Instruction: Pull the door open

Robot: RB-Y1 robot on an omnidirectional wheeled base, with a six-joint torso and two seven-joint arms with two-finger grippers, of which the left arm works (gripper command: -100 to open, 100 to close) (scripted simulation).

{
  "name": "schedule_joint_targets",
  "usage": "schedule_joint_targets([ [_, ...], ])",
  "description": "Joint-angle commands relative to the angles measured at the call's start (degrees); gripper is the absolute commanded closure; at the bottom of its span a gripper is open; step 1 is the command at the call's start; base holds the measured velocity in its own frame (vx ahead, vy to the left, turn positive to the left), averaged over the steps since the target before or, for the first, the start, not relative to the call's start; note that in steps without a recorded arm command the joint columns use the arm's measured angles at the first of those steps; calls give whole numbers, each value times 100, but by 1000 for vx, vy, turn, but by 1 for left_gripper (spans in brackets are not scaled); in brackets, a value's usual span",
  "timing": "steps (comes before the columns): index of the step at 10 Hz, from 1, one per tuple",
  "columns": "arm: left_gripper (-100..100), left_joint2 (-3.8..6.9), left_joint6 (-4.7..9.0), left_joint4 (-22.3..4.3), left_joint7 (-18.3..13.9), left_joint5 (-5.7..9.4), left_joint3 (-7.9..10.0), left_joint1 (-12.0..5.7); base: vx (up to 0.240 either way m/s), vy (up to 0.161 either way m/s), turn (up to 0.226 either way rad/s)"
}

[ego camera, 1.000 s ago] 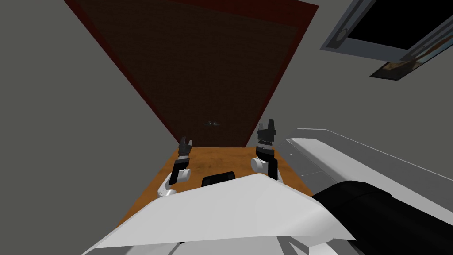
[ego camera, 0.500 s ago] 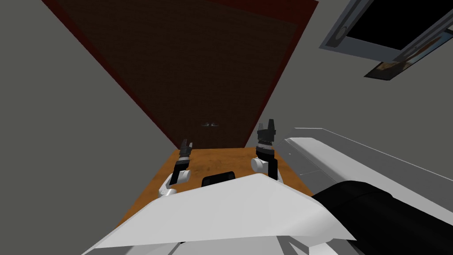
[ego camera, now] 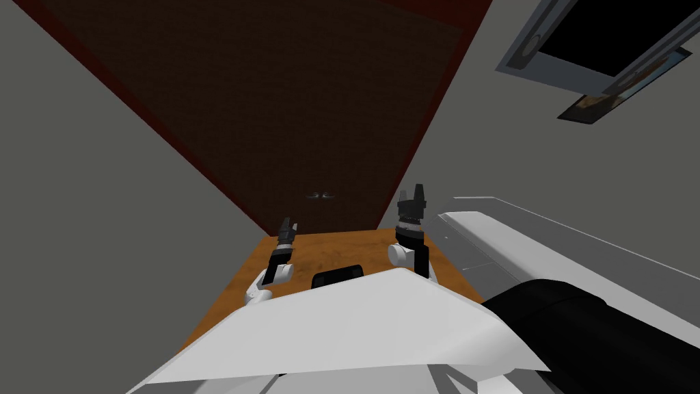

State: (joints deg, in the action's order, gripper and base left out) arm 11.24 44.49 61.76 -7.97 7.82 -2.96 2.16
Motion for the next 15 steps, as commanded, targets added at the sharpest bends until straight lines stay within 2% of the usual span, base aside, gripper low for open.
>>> schedule_joint_targets([
  [1,-100,28,54,-286,-13,2,3,-100,112,-25,-92],
  [4,-100,90,143,-802,-47,9,12,-281,102,-12,-62],
  [5,-100,90,143,-802,-47,9,12,-281,71,3,-17],
  [9,-100,165,253,-1433,-88,17,22,-506,87,-1,-58],
  [15,-100,253,390,-2215,-140,28,34,-788,96,2,-53],
])
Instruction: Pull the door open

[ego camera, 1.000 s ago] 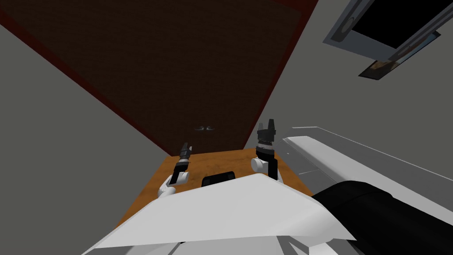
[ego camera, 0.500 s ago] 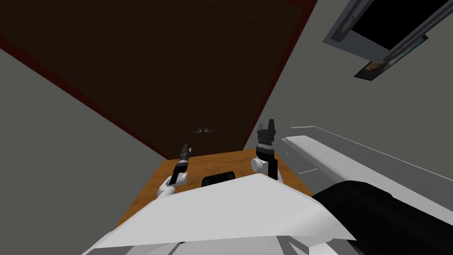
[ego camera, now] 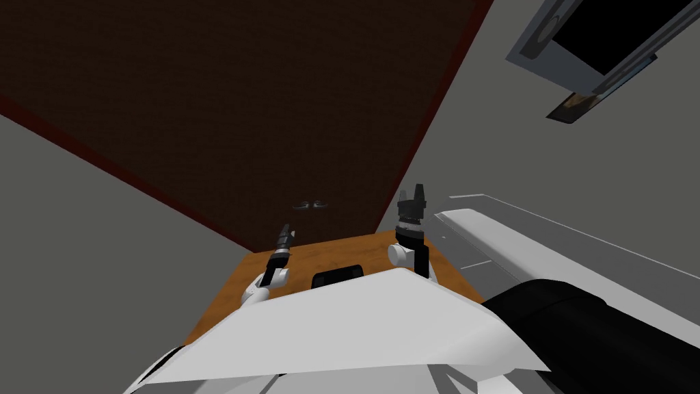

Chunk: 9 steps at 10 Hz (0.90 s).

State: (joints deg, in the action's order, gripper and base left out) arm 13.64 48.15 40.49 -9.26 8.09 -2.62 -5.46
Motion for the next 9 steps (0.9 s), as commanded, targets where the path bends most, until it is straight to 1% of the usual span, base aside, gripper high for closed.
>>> schedule_joint_targets([
  [1,-100,25,44,-197,-18,2,2,-64,79,-6,-41],
  [5,-100,67,111,-581,-43,7,8,-203,82,2,-42],
  [6,-100,83,138,-733,-53,9,10,-259,84,5,-59],
  [8,-100,103,174,-933,-66,11,12,-333,82,4,-43],
  [9,-100,107,181,-970,-69,12,13,-347,71,7,-24],
])
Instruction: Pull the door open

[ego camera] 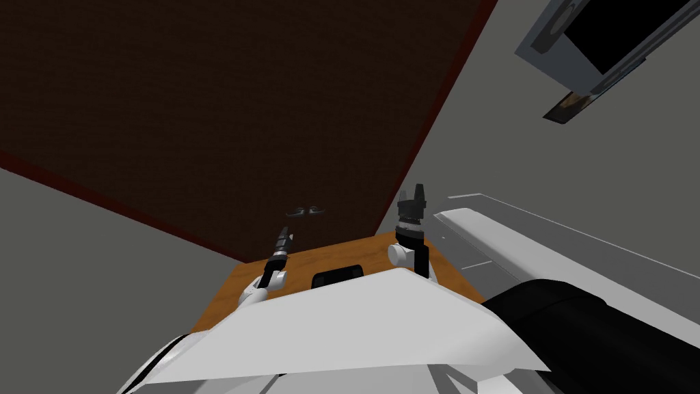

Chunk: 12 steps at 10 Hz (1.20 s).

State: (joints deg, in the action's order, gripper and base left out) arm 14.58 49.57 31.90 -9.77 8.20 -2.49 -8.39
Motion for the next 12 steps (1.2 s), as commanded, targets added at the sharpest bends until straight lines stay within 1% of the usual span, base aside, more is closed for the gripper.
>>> schedule_joint_targets([
  [1,-100,0,0,0,0,0,0,0,31,4,-2],
  [2,-100,105,-3,-57,6,65,189,126,-4,-2,-101],
  [4,-100,192,-5,-99,13,120,357,233,-12,0,-69],
  [5,-100,192,-5,-99,13,120,357,233,-8,2,-25],
  [6,-100,262,-7,-133,19,166,498,319,1,3,-75],
  [7,-100,262,-7,-133,19,166,498,319,4,5,-57],
  [8,-100,331,-8,-166,26,213,646,405,11,7,-95],
  [9,-100,331,-8,-23,26,213,646,405,13,12,-50],
  [10,-100,331,-8,-142,26,213,646,405,9,7,-4],
  [11,-100,331,-8,-166,26,213,646,405,4,2,11],
  [12,-100,413,-7,-205,36,271,841,510,23,14,-175],
])
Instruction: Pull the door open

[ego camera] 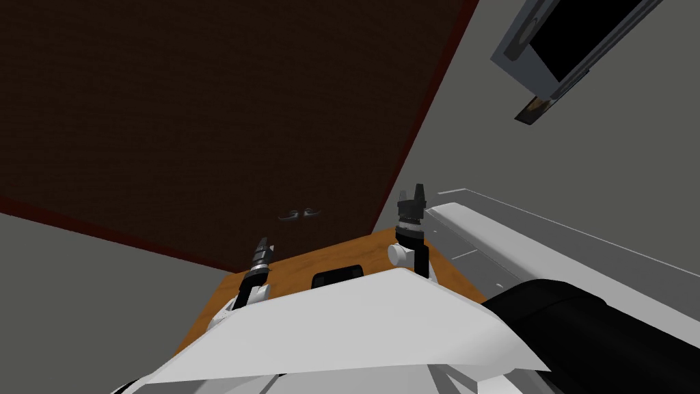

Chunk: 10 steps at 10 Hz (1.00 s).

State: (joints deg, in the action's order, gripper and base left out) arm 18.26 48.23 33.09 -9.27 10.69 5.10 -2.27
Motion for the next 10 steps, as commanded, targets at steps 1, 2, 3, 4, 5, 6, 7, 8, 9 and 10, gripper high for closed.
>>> schedule_joint_targets([
  [1,-100,45,127,-286,-14,22,83,-102,24,22,-79],
  [2,-100,45,127,-303,-14,22,83,-102,11,13,18],
  [3,-100,45,127,-325,-14,22,83,-102,3,4,13],
  [4,-100,104,129,-352,-4,70,256,-22,39,29,-151],
  [5,-100,104,129,-336,-4,70,256,-22,43,41,-103],
  [6,-100,104,129,-352,-4,70,256,-22,16,22,-12],
  [7,-100,127,137,-362,8,104,418,24,73,60,-241],
  [8,-100,106,143,-351,14,107,473,13,149,107,-276],
  [9,-100,53,152,-324,21,92,486,-35,204,126,-236],
  [10,-100,-35,164,-279,26,59,453,-122,214,89,-257],
])
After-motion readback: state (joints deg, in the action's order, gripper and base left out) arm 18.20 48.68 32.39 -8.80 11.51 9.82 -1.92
